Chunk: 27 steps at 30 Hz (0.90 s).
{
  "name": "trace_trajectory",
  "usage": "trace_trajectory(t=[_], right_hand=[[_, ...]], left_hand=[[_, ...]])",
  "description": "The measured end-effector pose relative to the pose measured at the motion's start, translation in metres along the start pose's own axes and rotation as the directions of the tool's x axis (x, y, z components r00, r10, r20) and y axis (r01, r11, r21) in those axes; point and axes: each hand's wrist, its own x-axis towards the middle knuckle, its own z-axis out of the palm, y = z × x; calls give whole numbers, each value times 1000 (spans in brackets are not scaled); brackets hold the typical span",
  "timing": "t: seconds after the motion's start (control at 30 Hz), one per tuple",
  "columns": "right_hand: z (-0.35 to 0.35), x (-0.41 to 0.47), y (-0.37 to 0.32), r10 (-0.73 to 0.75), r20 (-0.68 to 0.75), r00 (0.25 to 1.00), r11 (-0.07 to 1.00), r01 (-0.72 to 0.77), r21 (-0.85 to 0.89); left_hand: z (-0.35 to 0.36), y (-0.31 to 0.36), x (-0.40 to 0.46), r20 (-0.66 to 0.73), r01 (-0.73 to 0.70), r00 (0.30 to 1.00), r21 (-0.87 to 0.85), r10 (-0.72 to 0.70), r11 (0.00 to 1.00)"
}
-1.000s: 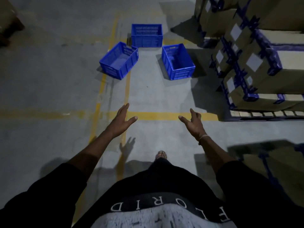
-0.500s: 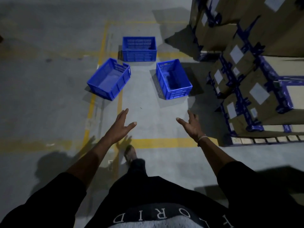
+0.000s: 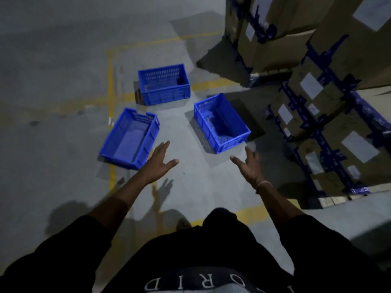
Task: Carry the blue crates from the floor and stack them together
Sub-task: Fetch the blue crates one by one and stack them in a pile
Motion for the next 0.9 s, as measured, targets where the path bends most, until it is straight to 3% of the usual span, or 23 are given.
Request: trace_trajectory(t=[0.47, 0.73, 0.9], right_hand=[[7, 234, -69, 163, -96, 982, 983, -153, 104], [-19, 315, -124, 291, -222, 931, 948, -250, 196], [-20, 352, -139, 367, -285, 886, 919, -296, 262]], left_hand=[[-95, 63, 311, 180, -125, 978, 117, 103, 985], [-128, 118, 470, 343, -213, 932, 245, 120, 946], [-133, 147, 546, 486, -297, 863, 269, 137, 916]])
